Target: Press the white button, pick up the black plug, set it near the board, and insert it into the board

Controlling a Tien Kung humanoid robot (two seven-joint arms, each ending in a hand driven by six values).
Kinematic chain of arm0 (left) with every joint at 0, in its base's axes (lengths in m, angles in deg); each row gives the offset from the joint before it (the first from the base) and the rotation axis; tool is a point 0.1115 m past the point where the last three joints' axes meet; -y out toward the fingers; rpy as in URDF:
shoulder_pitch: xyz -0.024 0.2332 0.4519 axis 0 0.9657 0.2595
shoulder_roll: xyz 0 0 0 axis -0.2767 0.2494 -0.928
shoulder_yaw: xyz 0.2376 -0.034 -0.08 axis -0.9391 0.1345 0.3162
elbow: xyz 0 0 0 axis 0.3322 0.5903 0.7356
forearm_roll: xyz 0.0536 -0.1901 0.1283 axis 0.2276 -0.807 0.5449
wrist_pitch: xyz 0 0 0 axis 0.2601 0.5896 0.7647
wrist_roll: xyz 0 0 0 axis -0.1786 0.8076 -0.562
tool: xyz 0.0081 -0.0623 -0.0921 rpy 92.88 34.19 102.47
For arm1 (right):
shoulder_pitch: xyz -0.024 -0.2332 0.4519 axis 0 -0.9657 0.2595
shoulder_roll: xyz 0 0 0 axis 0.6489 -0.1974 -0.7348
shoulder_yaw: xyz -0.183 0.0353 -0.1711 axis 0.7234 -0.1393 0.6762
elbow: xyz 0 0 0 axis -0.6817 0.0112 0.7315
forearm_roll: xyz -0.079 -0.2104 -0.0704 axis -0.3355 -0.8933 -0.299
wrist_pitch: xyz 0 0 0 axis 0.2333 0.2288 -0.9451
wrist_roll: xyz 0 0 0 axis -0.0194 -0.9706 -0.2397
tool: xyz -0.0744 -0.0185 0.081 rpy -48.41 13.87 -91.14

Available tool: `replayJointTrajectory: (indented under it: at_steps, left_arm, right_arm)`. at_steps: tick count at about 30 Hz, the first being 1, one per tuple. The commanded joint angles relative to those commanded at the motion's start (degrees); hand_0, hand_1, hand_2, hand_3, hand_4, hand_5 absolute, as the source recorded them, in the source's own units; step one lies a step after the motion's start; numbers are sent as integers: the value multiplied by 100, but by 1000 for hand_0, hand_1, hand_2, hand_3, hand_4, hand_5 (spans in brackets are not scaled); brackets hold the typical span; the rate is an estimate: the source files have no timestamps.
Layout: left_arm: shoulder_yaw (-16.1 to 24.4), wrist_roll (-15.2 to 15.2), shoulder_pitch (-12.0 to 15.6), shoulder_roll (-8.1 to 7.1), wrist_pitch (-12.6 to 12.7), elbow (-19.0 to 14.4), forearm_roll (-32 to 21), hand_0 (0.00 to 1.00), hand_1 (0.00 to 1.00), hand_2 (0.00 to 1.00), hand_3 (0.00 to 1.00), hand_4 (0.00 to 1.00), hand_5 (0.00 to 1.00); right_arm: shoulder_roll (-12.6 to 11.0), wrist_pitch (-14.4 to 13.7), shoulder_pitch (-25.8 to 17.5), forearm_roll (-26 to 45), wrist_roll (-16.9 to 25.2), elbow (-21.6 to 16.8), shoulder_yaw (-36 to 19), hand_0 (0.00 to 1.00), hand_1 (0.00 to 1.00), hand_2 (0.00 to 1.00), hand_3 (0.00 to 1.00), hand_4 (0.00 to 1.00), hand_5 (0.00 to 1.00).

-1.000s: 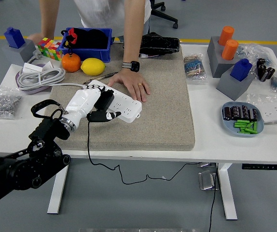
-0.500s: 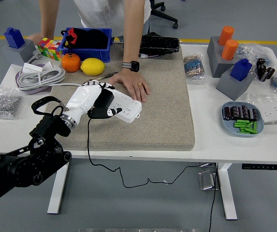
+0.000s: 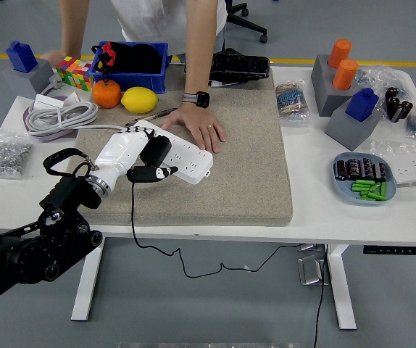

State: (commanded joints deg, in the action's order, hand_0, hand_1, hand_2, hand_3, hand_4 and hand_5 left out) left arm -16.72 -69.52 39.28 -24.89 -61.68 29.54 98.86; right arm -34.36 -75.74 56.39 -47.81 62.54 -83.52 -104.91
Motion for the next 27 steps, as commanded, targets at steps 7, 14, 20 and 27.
replayJointTrajectory:
  at_steps: [7,14,20,27]
  left_arm:
    - [-41,6,-101,113,-8,160,-31,886,876,786,725,898,557]
    - [-61,10,-150,177,-16,281,-66,888,875,786,725,898,558]
    - [-114,15,-166,190,-29,368,-118,887,874,783,722,896,556]
    - [-146,-10,-155,211,-23,431,-173,886,872,783,721,896,556]
  right_arm:
    - [-1,1,-4,7,-3,-2,20,681,589,585,574,630,315]
    - [-7,2,-9,20,-3,-4,56,681,589,584,574,630,315]
    - [-9,1,-7,26,-3,-4,59,680,589,584,575,630,315]
    - [-15,2,-6,39,-2,-10,88,681,589,584,575,630,315]
